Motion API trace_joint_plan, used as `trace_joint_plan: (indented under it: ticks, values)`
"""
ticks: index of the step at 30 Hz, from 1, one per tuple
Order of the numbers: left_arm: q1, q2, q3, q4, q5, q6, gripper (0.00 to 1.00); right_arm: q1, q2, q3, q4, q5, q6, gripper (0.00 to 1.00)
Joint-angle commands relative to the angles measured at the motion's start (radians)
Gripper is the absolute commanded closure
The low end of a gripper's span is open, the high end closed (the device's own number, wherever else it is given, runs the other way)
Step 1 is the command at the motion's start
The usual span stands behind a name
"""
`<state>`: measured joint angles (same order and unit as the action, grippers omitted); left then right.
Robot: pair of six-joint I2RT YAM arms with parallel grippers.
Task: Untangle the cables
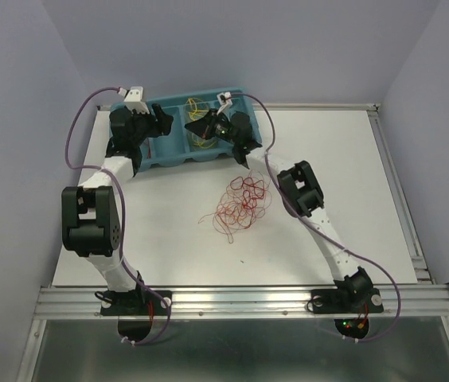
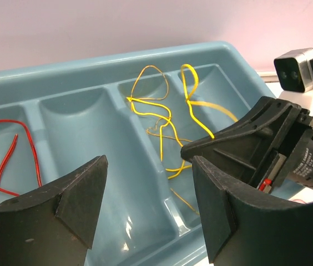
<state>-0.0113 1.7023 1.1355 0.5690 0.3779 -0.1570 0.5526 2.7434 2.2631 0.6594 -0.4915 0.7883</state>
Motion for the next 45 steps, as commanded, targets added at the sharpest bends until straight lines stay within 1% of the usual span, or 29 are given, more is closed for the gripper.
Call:
trace_joint_plan:
  ticks: [1,8,9,11,13,15,16,17,18,19,21,22,24,25,27,28,30,31,33,37,38,41,42,45]
  values:
    - [-0.004,-0.069,-0.020,0.057,-0.023,0.033,0.27,0.035,-0.100,0.036,-0.004,0.016,-0.034,1.00]
    - [-0.004,-0.105,-0.054,0.074,-0.050,0.047,0.27,0.040,-0.044,0.081,0.022,-0.015,0.072,1.00]
    - [-0.004,-0.108,-0.056,0.075,-0.051,0.048,0.27,0.040,-0.038,0.094,0.025,-0.015,0.081,0.97]
    - [-0.004,-0.110,-0.060,0.075,-0.051,0.053,0.27,0.040,-0.027,0.095,0.025,0.002,0.088,0.89]
    - [-0.004,-0.113,-0.065,0.075,-0.053,0.056,0.27,0.038,-0.021,0.096,0.029,0.008,0.088,0.85]
    - [-0.004,-0.115,-0.066,0.075,-0.054,0.059,0.27,0.038,-0.018,0.096,0.032,0.011,0.091,0.79]
    - [-0.004,-0.115,-0.066,0.077,-0.056,0.059,0.27,0.038,-0.017,0.095,0.034,0.011,0.092,0.74]
    - [-0.004,-0.115,-0.068,0.077,-0.057,0.060,0.27,0.040,-0.022,0.093,0.035,0.013,0.097,0.62]
    - [-0.004,-0.116,-0.068,0.078,-0.056,0.062,0.27,0.040,-0.022,0.089,0.040,0.013,0.097,0.62]
    - [-0.004,-0.115,-0.068,0.078,-0.056,0.062,0.27,0.038,-0.028,0.084,0.040,0.016,0.095,0.54]
    - [-0.004,-0.112,-0.068,0.078,-0.053,0.062,0.27,0.038,-0.037,0.064,0.048,0.018,0.092,0.50]
    - [-0.004,-0.109,-0.068,0.078,-0.045,0.060,0.27,0.038,-0.044,0.055,0.049,0.021,0.091,0.44]
    - [-0.004,-0.101,-0.066,0.078,-0.037,0.062,0.27,0.038,-0.070,0.012,0.054,0.034,0.082,0.35]
    - [-0.004,-0.099,-0.066,0.078,-0.031,0.063,0.27,0.038,-0.082,-0.009,0.052,0.044,0.078,0.28]
    - [-0.004,-0.092,-0.065,0.077,-0.030,0.065,0.27,0.040,-0.132,-0.060,0.051,0.094,0.069,0.23]
    - [-0.004,-0.092,-0.065,0.077,-0.030,0.068,0.27,0.038,-0.151,-0.126,0.048,0.119,0.069,0.21]
    - [-0.006,-0.090,-0.065,0.075,-0.030,0.071,0.27,0.038,-0.201,-0.186,0.011,0.193,0.057,0.19]
    - [-0.010,-0.089,-0.065,0.077,-0.033,0.076,0.27,0.038,-0.209,-0.185,-0.018,0.214,0.046,0.19]
    - [-0.015,-0.090,-0.065,0.074,-0.037,0.080,0.27,0.038,-0.212,-0.153,-0.129,0.246,0.019,0.18]
    - [-0.027,-0.089,-0.065,0.071,-0.048,0.091,0.27,0.049,-0.217,-0.123,-0.220,0.289,-0.023,0.15]
    - [-0.032,-0.090,-0.065,0.071,-0.054,0.096,0.27,0.052,-0.217,-0.097,-0.278,0.319,-0.041,0.15]
    - [-0.038,-0.092,-0.066,0.066,-0.068,0.105,0.27,0.073,-0.217,-0.042,-0.374,0.385,-0.124,0.13]
    - [-0.039,-0.093,-0.066,0.065,-0.073,0.108,0.27,0.081,-0.229,-0.030,-0.418,0.433,-0.161,0.11]
    - [-0.039,-0.093,-0.066,0.062,-0.079,0.111,0.27,0.093,-0.258,-0.054,-0.466,0.520,-0.208,0.09]
